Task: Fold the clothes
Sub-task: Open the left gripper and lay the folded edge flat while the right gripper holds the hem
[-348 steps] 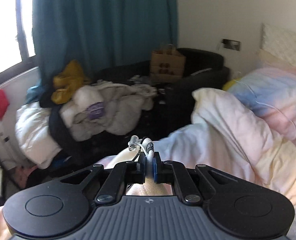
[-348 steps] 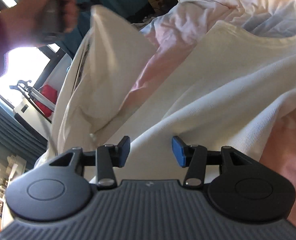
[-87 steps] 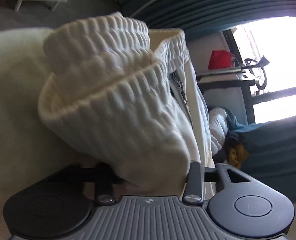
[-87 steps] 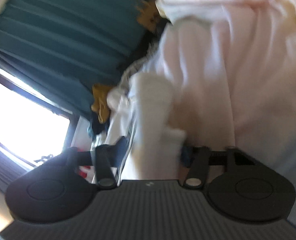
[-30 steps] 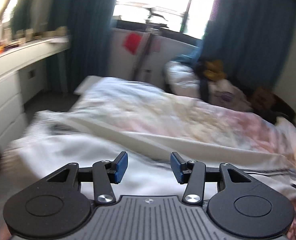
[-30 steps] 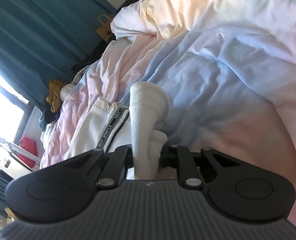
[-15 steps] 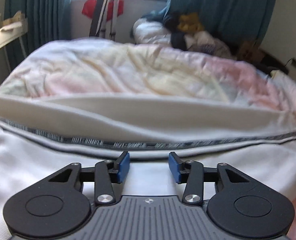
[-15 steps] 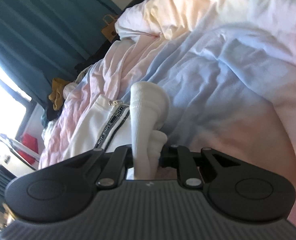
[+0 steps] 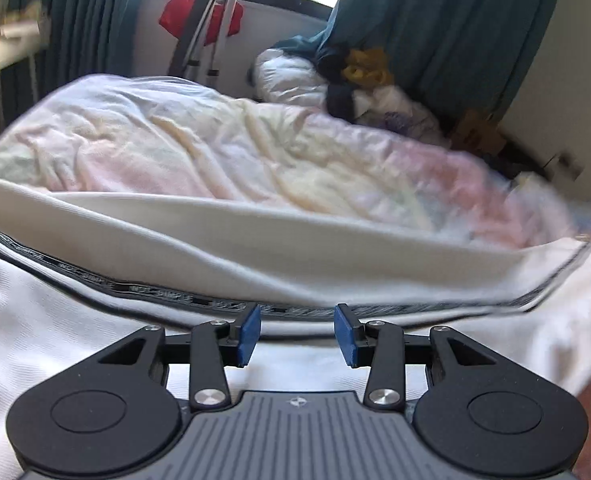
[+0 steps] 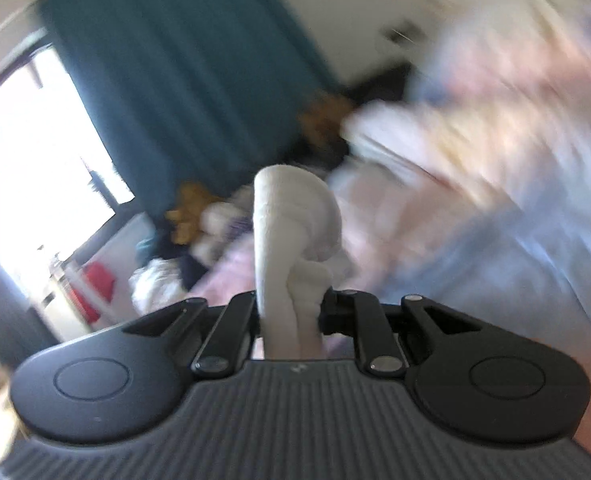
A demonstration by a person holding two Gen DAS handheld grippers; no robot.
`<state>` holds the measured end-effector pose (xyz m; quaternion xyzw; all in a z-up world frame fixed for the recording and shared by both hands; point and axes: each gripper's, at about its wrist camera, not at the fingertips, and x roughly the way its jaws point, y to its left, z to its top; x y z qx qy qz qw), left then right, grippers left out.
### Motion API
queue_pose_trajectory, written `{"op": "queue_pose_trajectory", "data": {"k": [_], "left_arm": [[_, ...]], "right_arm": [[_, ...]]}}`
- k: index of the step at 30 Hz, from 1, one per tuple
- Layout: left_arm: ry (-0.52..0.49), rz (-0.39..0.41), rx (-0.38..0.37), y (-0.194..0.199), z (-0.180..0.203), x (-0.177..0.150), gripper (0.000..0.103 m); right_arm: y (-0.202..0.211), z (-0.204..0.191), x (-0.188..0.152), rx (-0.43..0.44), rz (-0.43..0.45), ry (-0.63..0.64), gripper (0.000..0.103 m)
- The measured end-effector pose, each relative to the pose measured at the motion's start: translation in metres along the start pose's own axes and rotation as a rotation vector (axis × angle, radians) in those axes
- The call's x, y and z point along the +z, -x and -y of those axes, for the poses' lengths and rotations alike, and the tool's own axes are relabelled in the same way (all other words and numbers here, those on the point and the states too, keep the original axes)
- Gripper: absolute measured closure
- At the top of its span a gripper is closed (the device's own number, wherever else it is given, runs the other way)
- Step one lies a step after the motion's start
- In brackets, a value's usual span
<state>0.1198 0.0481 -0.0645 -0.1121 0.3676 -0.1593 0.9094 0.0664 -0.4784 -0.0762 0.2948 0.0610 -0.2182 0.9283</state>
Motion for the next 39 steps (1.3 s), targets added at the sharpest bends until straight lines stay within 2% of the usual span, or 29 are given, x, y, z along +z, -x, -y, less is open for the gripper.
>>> {"op": "queue_pose_trajectory", "data": {"k": [5, 8, 11, 14, 16, 18, 19, 26, 30, 32, 33, 35, 39], "left_arm": [[0.067, 0.102, -0.099, 0.032, -0.013, 0.018, 0.059], [0.116, 0.172, -0.121, 0.048, -0.03, 0.03, 0.058], [0.186, 0.19, -0.108, 0.054, -0.05, 0.035, 0.058], [0.229, 0.176, -0.094, 0.052, -0.06, 0.034, 0.058], [0.237, 0.152, -0.087, 0.048, -0.062, 0.033, 0.056], [0.238, 0.126, -0.082, 0.043, -0.062, 0.031, 0.054], [0.238, 0.114, -0.084, 0.04, -0.062, 0.031, 0.052], [0.235, 0.064, -0.099, 0.026, -0.054, 0.021, 0.044], [0.224, 0.018, -0.177, 0.016, -0.049, 0.019, 0.041], [0.223, -0.003, -0.199, 0.01, -0.045, 0.017, 0.032], [0.243, -0.019, -0.226, 0.006, -0.044, 0.015, 0.032], [0.295, -0.062, -0.288, -0.004, -0.043, 0.013, 0.03], [0.28, -0.155, -0.373, -0.032, -0.03, 0.012, 0.026]], "right_arm": [[0.029, -0.113, -0.006, 0.177, 0.048, 0.264, 0.088], [0.05, -0.168, -0.04, 0.299, 0.009, 0.383, 0.088], [0.068, -0.21, -0.102, 0.393, -0.057, 0.566, 0.088], [0.07, -0.223, -0.176, 0.458, -0.204, 0.719, 0.088], [0.061, -0.222, -0.221, 0.457, -0.328, 0.801, 0.088], [0.051, -0.215, -0.252, 0.433, -0.411, 0.845, 0.088], [0.051, -0.213, -0.258, 0.43, -0.415, 0.851, 0.088], [0.058, -0.211, -0.249, 0.435, -0.368, 0.734, 0.088], [0.053, -0.214, -0.244, 0.427, -0.372, 0.696, 0.088], [0.054, -0.215, -0.243, 0.424, -0.372, 0.705, 0.088], [0.056, -0.216, -0.243, 0.424, -0.374, 0.718, 0.088], [0.06, -0.217, -0.242, 0.426, -0.379, 0.751, 0.088], [0.061, -0.218, -0.24, 0.43, -0.399, 0.768, 0.088]]}}
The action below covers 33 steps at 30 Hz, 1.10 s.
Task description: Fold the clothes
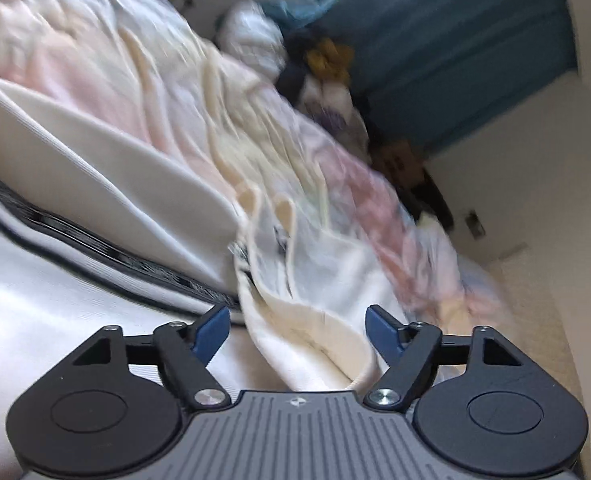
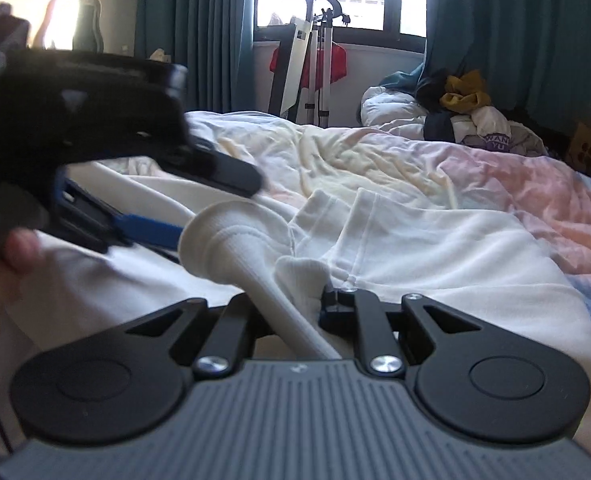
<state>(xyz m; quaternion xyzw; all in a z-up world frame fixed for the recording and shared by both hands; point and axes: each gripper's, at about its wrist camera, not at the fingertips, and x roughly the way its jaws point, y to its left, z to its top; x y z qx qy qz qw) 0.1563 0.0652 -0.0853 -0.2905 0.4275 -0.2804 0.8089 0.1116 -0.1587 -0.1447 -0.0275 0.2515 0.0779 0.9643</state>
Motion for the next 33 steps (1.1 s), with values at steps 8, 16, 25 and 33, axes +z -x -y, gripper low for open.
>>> {"op": "queue_pose_trajectory", "data": {"k": [8, 16, 25, 33], "left_arm": [[-0.026, -0.092, 0.081, -0.056, -0.01, 0.025, 0.054], [-0.064, -0.017, 0.172, -0.052, -0.009, 0.033, 0.091], [-0.097, -0.009, 0.314, -0.037, -0.012, 0.036, 0.091], [-0.09, 0.006, 0.313, -0.03, -0.016, 0.034, 0.085]], "right_arm": [[0.007, -0.011, -0.007, 0.092, -0.06, 0.121, 0.088], [0.0, -0.022, -0.005, 0.111, -0.057, 0.159, 0.088], [-0.004, -0.048, -0.012, 0.156, -0.068, 0.223, 0.086], [0.023, -0.017, -0.001, 0.277, -0.102, 0.01, 0.061]]}}
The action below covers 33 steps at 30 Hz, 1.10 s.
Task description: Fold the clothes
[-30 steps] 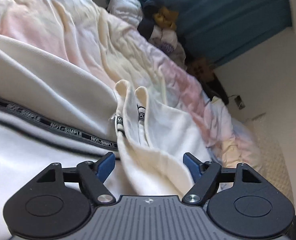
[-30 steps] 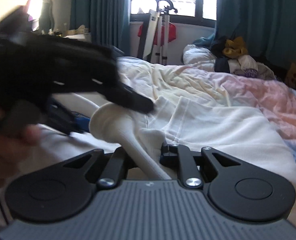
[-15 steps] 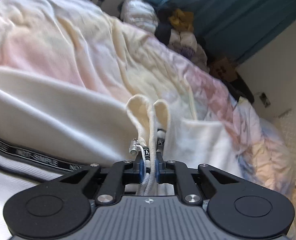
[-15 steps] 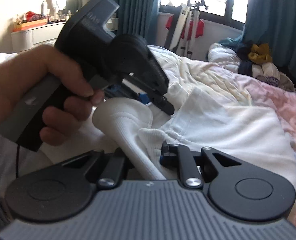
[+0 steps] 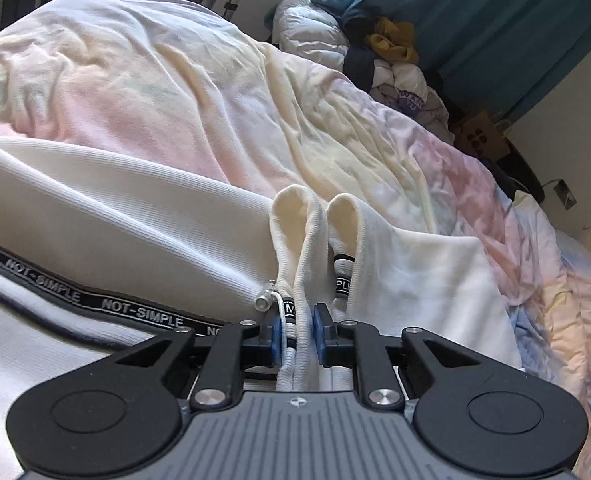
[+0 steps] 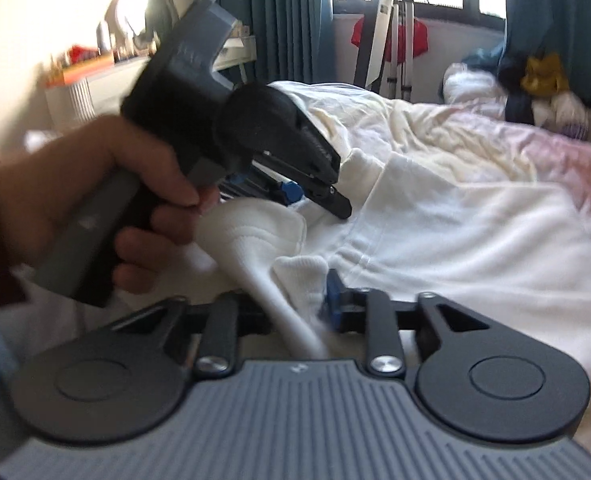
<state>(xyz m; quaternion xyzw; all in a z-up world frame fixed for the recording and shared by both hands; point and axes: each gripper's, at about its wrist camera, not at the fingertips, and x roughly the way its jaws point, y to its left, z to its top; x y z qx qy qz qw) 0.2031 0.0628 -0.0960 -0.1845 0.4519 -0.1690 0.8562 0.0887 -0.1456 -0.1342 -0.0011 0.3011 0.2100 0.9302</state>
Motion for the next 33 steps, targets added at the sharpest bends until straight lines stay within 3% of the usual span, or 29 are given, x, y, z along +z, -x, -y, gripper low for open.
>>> {"op": "queue_pose_trajectory", "data": {"k": [4, 9, 15, 18, 23, 25, 30, 33], "left_arm": [[0.018, 0.038, -0.012, 0.021, 0.0, -0.004, 0.085], [0.011, 0.124, -0.045, 0.057, 0.01, -0.013, 0.078], [-0.029, 0.111, -0.112, 0.066, 0.027, -0.03, 0.075], [-0.046, 0.089, -0.124, 0.059, 0.032, -0.033, 0.071], [-0.022, 0.083, -0.174, 0.048, 0.031, -0.037, 0.063], [0.002, 0.09, -0.205, 0.046, 0.028, -0.037, 0.06], [0.041, 0.12, -0.239, 0.048, 0.024, -0.035, 0.055], [0.073, 0.13, -0.264, 0.05, 0.021, -0.034, 0.054]], "right_arm": [[0.037, 0.007, -0.004, 0.042, 0.072, -0.084, 0.047], [0.059, 0.021, -0.005, -0.03, 0.153, -0.141, 0.046], [0.026, 0.016, -0.011, -0.011, 0.035, -0.056, 0.046], [0.02, 0.003, -0.014, -0.016, 0.021, 0.023, 0.046], [0.009, 0.013, -0.012, -0.033, -0.007, -0.045, 0.048], [0.009, 0.018, -0.009, -0.022, -0.006, -0.077, 0.051], [0.014, 0.03, -0.006, 0.033, 0.002, -0.165, 0.081], [0.021, 0.034, -0.005, 0.045, 0.025, -0.196, 0.085]]}}
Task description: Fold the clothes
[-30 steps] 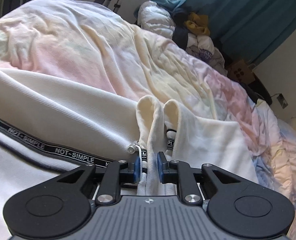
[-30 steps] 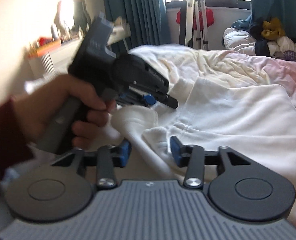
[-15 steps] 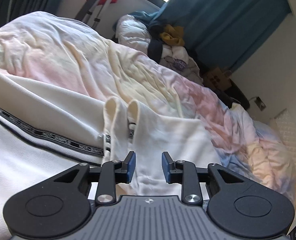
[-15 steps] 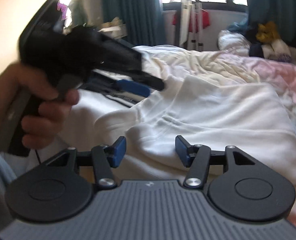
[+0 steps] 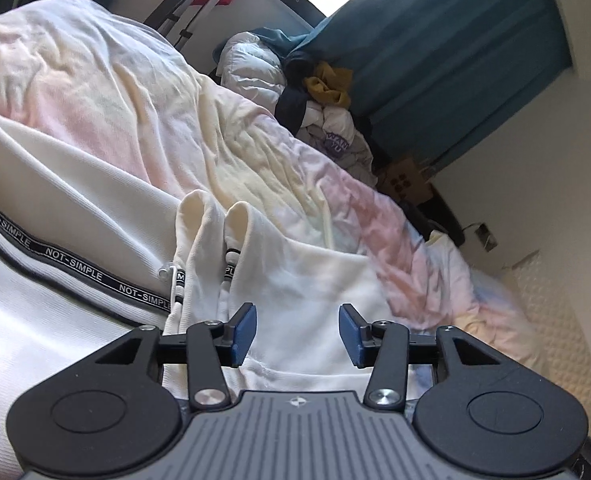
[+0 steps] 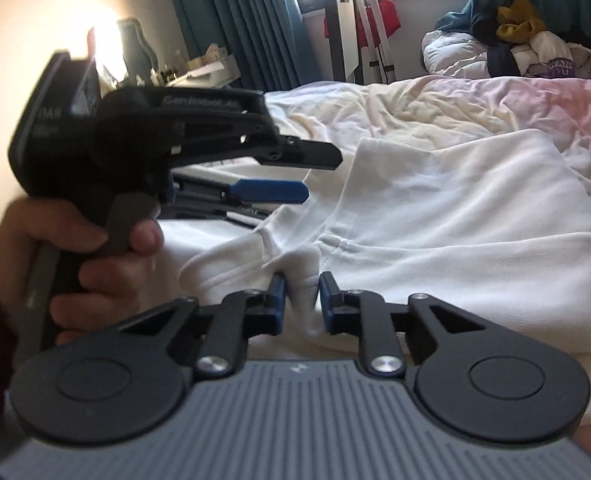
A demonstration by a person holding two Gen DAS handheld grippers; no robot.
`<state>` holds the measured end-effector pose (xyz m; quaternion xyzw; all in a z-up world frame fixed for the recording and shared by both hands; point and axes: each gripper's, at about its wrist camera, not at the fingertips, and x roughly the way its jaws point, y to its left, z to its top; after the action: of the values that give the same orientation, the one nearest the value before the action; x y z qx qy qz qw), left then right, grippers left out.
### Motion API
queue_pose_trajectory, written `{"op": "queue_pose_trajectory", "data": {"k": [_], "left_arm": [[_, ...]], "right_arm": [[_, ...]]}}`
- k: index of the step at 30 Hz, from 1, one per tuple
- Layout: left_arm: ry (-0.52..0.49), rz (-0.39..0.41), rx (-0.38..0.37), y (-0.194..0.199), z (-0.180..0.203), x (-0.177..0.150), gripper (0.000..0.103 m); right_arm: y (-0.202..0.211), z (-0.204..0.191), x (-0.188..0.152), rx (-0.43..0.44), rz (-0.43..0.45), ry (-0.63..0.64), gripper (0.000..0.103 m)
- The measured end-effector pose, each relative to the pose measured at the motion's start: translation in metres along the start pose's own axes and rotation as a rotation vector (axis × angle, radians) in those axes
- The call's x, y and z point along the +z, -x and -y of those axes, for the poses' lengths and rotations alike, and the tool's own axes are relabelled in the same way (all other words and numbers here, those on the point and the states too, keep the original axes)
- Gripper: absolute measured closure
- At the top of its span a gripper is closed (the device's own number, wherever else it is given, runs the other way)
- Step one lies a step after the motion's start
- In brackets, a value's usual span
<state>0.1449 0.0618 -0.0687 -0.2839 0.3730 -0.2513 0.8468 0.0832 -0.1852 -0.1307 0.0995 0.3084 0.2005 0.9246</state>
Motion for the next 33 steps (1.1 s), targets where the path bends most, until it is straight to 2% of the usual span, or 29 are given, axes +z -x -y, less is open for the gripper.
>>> {"op": "queue_pose_trajectory", "data": {"k": [4, 7, 13, 14, 17, 21, 24, 27, 33], "left_arm": [[0.019, 0.018, -0.026, 0.002, 0.0, 0.0, 0.049], [0.021, 0.003, -0.04, -0.005, 0.001, -0.003, 0.047], [0.02, -0.003, -0.06, -0.009, 0.002, -0.006, 0.041], [0.031, -0.007, -0.067, -0.008, 0.002, -0.005, 0.037], [0.065, -0.031, -0.108, -0.006, -0.001, -0.003, 0.027], [0.091, -0.047, -0.171, -0.002, 0.001, -0.001, 0.023], [0.116, -0.114, -0.248, -0.006, 0.001, 0.0, 0.022], [0.116, -0.182, -0.28, -0.016, 0.002, -0.002, 0.02], [0.222, -0.187, -0.334, -0.039, -0.012, -0.004, 0.019]], "right_arm": [[0.019, 0.005, 0.006, 0.035, 0.063, -0.056, 0.086], [0.038, 0.01, 0.01, 0.049, 0.144, -0.098, 0.086], [0.051, 0.018, 0.014, -0.013, 0.213, -0.127, 0.086], [0.052, 0.019, 0.014, -0.015, 0.218, -0.134, 0.086], [0.056, 0.02, 0.013, -0.027, 0.24, -0.144, 0.086], [0.063, 0.019, 0.013, -0.082, 0.277, -0.137, 0.086], [0.065, 0.022, 0.013, -0.109, 0.303, -0.151, 0.086], [0.066, 0.025, 0.013, -0.106, 0.315, -0.161, 0.087], [0.051, 0.003, 0.007, -0.035, 0.22, -0.058, 0.087]]}}
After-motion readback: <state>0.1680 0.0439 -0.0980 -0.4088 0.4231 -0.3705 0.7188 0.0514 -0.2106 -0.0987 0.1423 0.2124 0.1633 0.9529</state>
